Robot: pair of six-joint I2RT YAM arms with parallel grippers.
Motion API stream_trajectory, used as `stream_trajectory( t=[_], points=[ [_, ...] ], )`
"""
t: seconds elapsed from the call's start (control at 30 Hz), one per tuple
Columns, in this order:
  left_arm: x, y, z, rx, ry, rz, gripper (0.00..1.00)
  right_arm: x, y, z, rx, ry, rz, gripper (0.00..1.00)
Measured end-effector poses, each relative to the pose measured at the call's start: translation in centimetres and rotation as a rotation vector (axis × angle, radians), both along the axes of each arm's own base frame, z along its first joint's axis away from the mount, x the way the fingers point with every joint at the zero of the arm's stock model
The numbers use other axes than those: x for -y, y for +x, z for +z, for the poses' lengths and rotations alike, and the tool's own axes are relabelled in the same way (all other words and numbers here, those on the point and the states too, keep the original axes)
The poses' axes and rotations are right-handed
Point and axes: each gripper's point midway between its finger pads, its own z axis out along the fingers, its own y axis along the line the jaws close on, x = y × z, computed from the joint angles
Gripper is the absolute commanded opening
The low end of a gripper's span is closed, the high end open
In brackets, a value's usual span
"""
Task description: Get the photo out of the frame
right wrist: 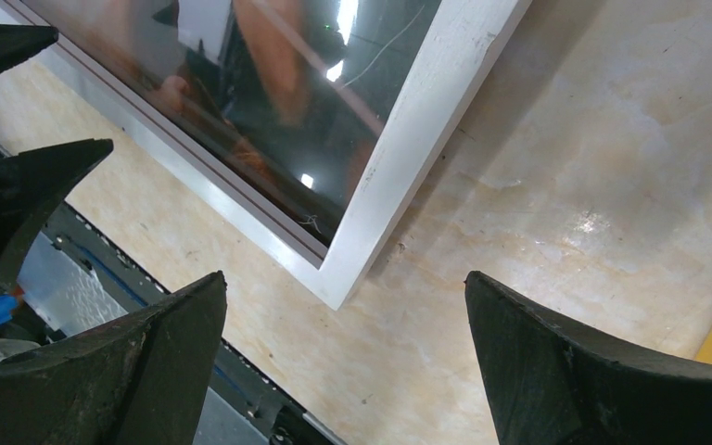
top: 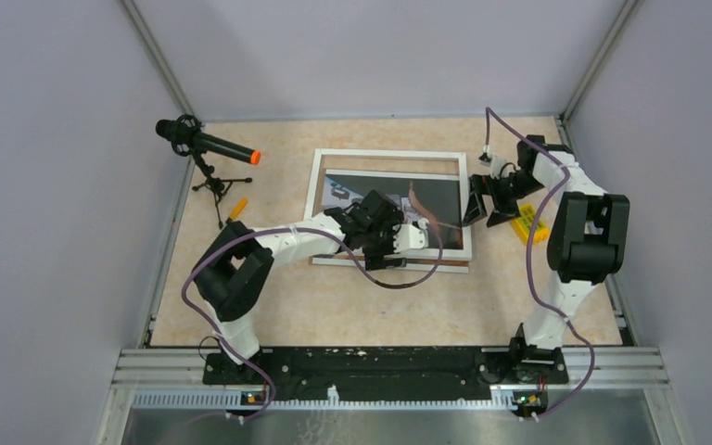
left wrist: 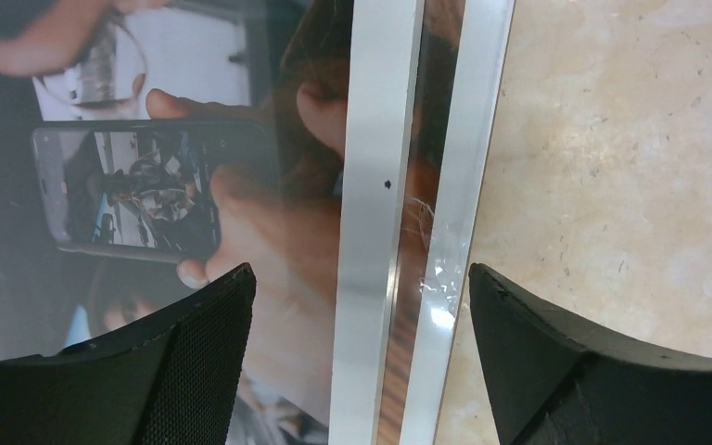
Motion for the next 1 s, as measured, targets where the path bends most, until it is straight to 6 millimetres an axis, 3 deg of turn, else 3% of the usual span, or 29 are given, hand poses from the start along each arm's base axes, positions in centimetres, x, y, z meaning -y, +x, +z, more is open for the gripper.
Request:
stream_trajectory(
  t=[0.27, 1.0],
  points=[
    [0.2, 0.6, -1.7, 0.009, 0.027, 0.032, 0.89, 0.0, 0.0, 0.0, 0.000, 0.001, -0.005, 0.98],
    [0.3, 4.3, -1.1, 0.183, 0.048, 0.116, 0.79, 0.4, -0.1, 0.0, -0.007, 0.016, -0.020, 0.98]
  ],
)
